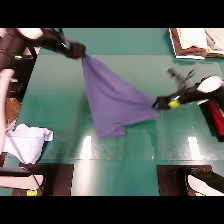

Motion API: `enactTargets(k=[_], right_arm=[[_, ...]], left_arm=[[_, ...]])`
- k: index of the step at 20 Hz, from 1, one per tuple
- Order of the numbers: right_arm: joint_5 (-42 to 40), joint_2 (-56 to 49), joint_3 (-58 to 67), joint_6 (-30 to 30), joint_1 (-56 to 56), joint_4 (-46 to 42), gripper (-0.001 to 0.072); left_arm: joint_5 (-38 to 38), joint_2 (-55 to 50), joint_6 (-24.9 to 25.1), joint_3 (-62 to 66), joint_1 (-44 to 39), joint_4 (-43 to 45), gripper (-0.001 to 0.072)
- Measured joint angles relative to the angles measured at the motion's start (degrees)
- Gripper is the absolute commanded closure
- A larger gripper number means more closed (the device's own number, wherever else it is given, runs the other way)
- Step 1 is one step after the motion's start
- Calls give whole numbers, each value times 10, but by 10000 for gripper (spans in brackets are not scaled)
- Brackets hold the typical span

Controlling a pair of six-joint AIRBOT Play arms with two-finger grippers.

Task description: Fold the shirts.

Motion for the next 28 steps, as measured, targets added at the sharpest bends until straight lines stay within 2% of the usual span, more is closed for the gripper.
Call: enactTargets(k=[7, 13, 16, 19, 25, 28], right_arm=[[109, 100, 344, 19, -127, -43, 696], [151, 64, 528, 39, -159, -48, 696], [162, 27, 534, 48, -141, -51, 696], [168, -16, 484, 51, -99, -78, 696], [169, -69, 344, 54, -39, -138, 696], [157, -67, 293, 54, -37, -147, 696]], left_arm=[[3, 220, 17, 57, -12, -4, 684], [-9, 293, 19, 62, -49, 0, 685], [-41, 278, 19, 38, -56, 8, 684], [-78, 249, 19, -32, -59, 17, 684], [-117, 220, 17, -295, -66, -7, 684], [-121, 217, 18, -391, -103, -32, 680]])
